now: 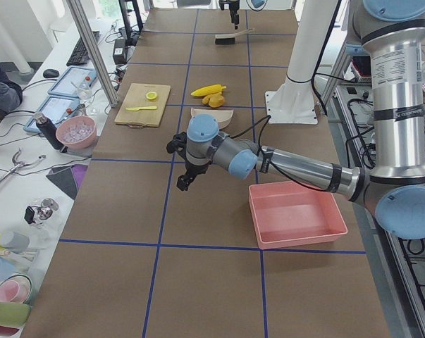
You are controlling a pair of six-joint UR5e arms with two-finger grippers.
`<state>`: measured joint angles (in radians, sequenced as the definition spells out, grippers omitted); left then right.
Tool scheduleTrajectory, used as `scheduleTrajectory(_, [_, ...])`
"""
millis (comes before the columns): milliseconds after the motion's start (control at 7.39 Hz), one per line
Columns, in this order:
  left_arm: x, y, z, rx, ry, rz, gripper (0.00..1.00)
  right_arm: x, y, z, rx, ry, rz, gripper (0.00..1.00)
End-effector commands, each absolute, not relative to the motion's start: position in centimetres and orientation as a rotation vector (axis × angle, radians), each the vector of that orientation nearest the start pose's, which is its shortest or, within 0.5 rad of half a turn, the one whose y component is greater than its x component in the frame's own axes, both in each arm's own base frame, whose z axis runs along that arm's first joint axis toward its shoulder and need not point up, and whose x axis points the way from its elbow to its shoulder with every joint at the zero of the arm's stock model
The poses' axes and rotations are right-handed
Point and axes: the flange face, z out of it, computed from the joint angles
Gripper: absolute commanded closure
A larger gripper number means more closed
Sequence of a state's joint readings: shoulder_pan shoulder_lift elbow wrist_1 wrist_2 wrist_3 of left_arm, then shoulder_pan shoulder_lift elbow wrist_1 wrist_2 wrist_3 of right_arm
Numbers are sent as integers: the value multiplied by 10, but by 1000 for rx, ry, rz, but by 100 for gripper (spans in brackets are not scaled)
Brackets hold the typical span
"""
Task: Sweep and dump trash into bin
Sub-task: 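Reach the left gripper to the white dustpan handle and grasp it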
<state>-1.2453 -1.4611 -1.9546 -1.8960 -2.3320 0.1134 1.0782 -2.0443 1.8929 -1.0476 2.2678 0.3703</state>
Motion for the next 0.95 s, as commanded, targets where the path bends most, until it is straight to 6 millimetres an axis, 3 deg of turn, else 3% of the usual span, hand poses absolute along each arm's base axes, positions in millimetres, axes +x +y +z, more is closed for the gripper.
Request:
scheduleTrajectory(0, [191,-443,407,602,855,882,1,-88,-301,635,30,-797,-126,0])
scheduleTrajectory(135, [243,-435,373,646,893,991,1,-90,-297,636,16,-798,-116,0])
scheduleTrajectory(271, [245,-433,348,767,865,1008,1,-93,-295,636,9,-802,-124,0])
scheduleTrajectory(406, [268,-406,360,790,878,1099,1,-99,-292,637,-4,-802,-144,0])
scheduleTrajectory(541, [285,-405,377,864,727,1181,1,-104,-291,638,-9,-800,-159,0])
scheduleTrajectory(677, [309,-397,392,930,606,1372,1,-109,-289,640,-19,-795,-174,0])
scheduleTrajectory(812, [307,-395,389,965,588,1442,1,-114,-284,653,-46,-782,-189,0])
